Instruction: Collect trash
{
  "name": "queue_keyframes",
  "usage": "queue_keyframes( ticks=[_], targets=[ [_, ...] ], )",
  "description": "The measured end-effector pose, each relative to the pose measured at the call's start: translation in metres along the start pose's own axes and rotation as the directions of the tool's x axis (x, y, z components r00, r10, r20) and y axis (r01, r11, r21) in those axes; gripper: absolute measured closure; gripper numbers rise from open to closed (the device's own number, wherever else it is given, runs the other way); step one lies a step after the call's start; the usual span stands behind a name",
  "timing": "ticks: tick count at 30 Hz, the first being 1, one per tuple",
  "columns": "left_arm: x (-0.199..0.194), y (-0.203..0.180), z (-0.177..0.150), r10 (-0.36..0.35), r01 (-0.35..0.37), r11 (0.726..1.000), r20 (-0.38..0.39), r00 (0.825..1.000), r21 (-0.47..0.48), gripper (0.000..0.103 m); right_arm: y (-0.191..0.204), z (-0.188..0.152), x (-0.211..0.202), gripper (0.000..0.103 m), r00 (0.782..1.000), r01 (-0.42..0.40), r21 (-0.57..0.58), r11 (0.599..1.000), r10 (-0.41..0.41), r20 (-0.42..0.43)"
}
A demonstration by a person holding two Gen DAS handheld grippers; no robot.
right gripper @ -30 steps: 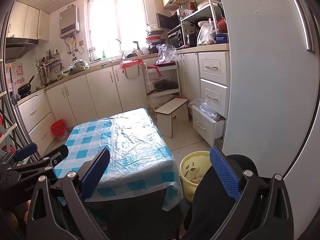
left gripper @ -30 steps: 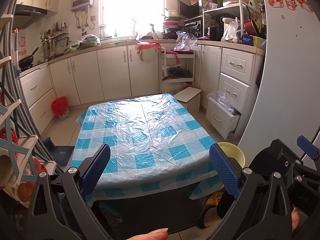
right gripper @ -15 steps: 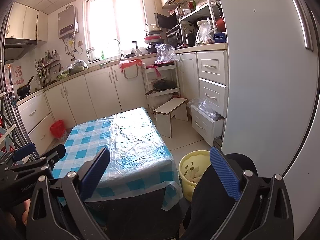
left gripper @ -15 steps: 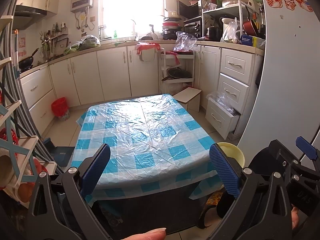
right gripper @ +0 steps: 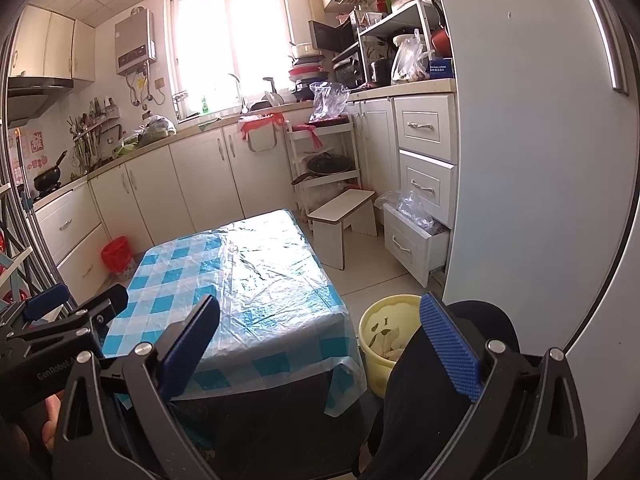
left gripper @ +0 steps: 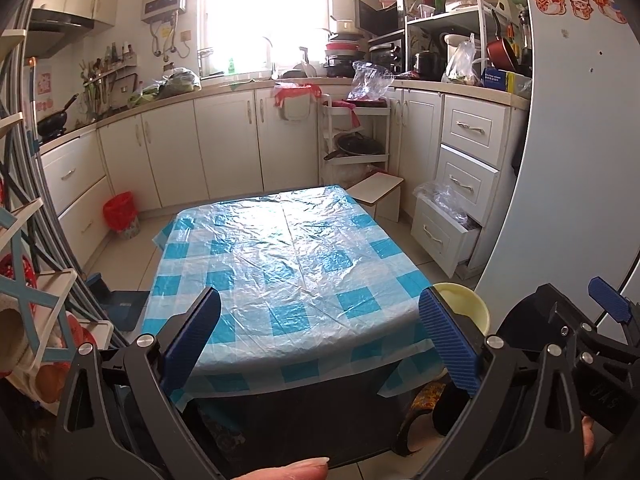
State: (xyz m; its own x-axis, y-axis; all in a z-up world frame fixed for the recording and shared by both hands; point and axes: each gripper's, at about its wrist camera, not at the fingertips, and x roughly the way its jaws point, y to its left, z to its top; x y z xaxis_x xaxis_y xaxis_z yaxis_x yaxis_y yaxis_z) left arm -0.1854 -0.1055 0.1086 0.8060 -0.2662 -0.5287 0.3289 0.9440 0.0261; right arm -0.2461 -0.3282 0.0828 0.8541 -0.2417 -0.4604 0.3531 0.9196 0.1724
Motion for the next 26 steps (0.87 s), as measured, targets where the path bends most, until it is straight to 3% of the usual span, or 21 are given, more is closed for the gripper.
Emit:
queue_keyframes(
  ticks=[7, 13, 17, 26],
  targets=[
    [0.0, 0.0, 0.0, 0.0, 0.0, 1.0, 0.002, 1.0, 0.001, 0.008, 0.0, 0.0, 0.0, 0.007, 1.0, 0.0, 0.0, 1.0, 0.0, -0.001],
    [-0.006, 0.003, -0.003, -0.041, 0.042, 0.999, 0.032, 0.999, -0.024, 0.008, 0.002, -0.002, 0.0, 0.007, 1.0, -0.003, -0.005, 1.0, 0.003, -0.006],
    [-0.007, 0.006, -0.003, -0.003, 0.004, 1.0, 0.039, 0.999, -0.021, 0.008, 0.002, -0.002, 0.0, 0.007, 1.0, -0.002, -0.002, 1.0, 0.002, -0.005],
    [0.01, 0.01, -0.006, -0.029, 0.026, 0.999, -0.065, 0.997, -0.043, 0.008, 0.003, -0.002, 0.0, 0.007, 1.0, -0.007, -0.006, 1.0, 0.007, -0.001]
  ],
)
